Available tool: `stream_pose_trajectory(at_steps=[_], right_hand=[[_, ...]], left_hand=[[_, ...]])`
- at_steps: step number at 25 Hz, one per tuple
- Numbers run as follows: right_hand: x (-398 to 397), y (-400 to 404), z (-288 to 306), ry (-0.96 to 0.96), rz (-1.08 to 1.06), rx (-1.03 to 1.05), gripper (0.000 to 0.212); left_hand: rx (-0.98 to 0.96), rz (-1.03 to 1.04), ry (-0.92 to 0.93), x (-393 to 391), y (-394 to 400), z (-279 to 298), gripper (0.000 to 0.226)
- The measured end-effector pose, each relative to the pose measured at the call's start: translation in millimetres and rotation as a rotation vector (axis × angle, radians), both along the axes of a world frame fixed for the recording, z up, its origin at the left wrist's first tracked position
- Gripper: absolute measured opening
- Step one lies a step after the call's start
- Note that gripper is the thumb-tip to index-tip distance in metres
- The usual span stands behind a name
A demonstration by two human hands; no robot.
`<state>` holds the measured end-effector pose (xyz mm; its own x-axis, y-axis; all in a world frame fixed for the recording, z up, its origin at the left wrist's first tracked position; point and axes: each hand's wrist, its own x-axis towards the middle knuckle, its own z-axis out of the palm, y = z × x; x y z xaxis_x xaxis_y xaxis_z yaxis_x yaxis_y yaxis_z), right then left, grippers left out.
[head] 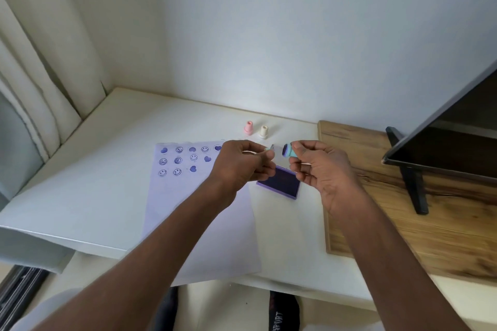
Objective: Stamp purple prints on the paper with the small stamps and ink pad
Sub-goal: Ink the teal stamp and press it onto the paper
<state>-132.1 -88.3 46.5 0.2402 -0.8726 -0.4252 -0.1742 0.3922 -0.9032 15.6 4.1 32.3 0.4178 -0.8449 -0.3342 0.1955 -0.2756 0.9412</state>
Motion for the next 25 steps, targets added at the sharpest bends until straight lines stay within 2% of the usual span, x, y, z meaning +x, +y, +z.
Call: stream_pose_trajectory(at_steps=[2,4,6,8,10,12,14,16,17,19,21,25], right_hand=[[0.5,1.0,3.4,-0.202,-0.018,0.207,0.010],[0.2,1.8,9.6,-0.568,-0.098,0.552,0.014],[-1.1,0.3,7.3,-0.800,-0.167,0.697,0.022],[-2.1,-1.7,2.2,-0.821,-0.166,0.662,0.026],[-3.2,-2.4,1.4,-0.782,-0.150,0.636,0.024],[-3.8,-4.2,3.2,-0.626,-0.119,0.545,0.018],[-3.6,-8.6,-1.2,-0.236,-0.044,0.224,0.017],[-3.7,-9.3,-5.4,0.148,0.052,-0.161,0.023],[-3.0,-8.1,-6.8,0.277,0.100,-0.315,0.025],[-1.6,-3.5,-11.3,0.475,0.200,-0.522,0.029],[1.8,1.4,-18.7,0.636,0.293,-0.636,0.034],[12.9,8.9,-29.6,0.745,0.394,-0.712,0.029]], left_hand=[[0.070,-0.048,-0.072,6.7,2.3,-6.7,0.022],[0.110,-0.100,-0.147,9.3,4.4,-12.3,0.019],[0.100,-0.089,-0.134,11.3,5.0,-15.0,0.017],[0.081,-0.072,-0.082,15.7,2.6,-15.7,0.020],[0.067,-0.072,-0.142,18.9,1.8,-17.3,0.022],[0.081,-0.088,-0.369,20.3,0.8,-20.1,0.022],[0.109,-0.127,-0.577,19.9,-0.3,-21.3,0.024],[0.124,-0.199,-0.683,17.5,0.6,-21.9,0.027],[0.134,-0.246,-0.737,16.6,1.2,-22.5,0.031],[0.176,-0.343,-0.870,16.1,4.2,-25.3,0.043],[0.229,-0.385,-0.965,15.4,6.8,-28.7,0.050],[0.274,-0.396,-1.014,16.8,8.0,-33.7,0.042]])
